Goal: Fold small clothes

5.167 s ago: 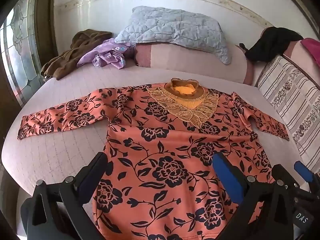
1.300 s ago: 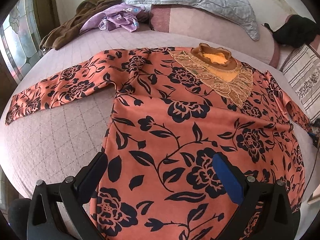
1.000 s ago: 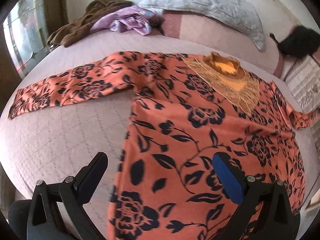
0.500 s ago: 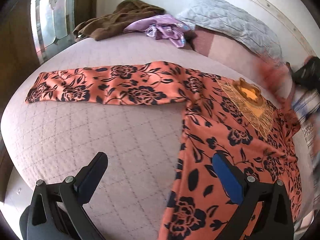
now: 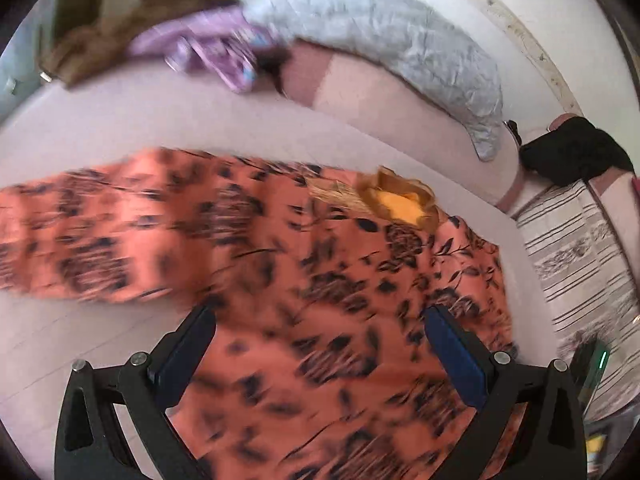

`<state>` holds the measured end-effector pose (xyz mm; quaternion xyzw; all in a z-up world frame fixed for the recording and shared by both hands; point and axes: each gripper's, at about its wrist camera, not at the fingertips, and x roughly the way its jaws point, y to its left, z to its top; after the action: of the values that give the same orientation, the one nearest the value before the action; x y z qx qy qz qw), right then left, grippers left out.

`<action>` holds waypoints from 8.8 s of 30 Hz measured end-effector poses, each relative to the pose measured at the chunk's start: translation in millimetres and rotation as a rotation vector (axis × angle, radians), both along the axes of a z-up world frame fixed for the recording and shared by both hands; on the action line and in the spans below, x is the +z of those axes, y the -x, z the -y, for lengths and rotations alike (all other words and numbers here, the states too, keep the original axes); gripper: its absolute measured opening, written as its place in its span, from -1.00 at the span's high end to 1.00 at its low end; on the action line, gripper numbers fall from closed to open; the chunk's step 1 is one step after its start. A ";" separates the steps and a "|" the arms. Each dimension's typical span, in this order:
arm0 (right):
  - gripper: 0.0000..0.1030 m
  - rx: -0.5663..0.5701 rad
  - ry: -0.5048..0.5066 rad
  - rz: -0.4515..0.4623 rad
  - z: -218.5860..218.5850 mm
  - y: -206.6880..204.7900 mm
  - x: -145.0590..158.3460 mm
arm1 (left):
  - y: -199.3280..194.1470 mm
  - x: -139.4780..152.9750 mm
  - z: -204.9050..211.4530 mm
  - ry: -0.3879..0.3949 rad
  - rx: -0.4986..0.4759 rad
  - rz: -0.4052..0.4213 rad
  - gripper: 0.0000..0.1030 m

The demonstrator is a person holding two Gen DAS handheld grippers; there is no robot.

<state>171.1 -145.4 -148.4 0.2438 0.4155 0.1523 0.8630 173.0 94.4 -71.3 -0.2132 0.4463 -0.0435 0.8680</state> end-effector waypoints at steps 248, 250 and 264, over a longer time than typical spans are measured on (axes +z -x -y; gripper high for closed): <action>0.72 0.002 -0.115 -0.350 160.7 171.1 -41.9 | 240.5 -57.8 -48.7 -0.104 0.066 -0.220 0.88; 0.85 0.022 -0.089 -0.372 156.3 170.7 -40.9 | 242.5 -41.0 -48.8 -0.109 0.069 -0.164 0.89; 0.85 0.004 -0.301 -0.298 162.9 125.6 -18.4 | 171.4 10.1 -60.3 -0.069 0.045 -0.077 0.89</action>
<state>45.5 -308.4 -166.8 0.3890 0.5115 0.1769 0.7455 1.6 154.8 -61.2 -0.1946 0.4757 -0.0005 0.8578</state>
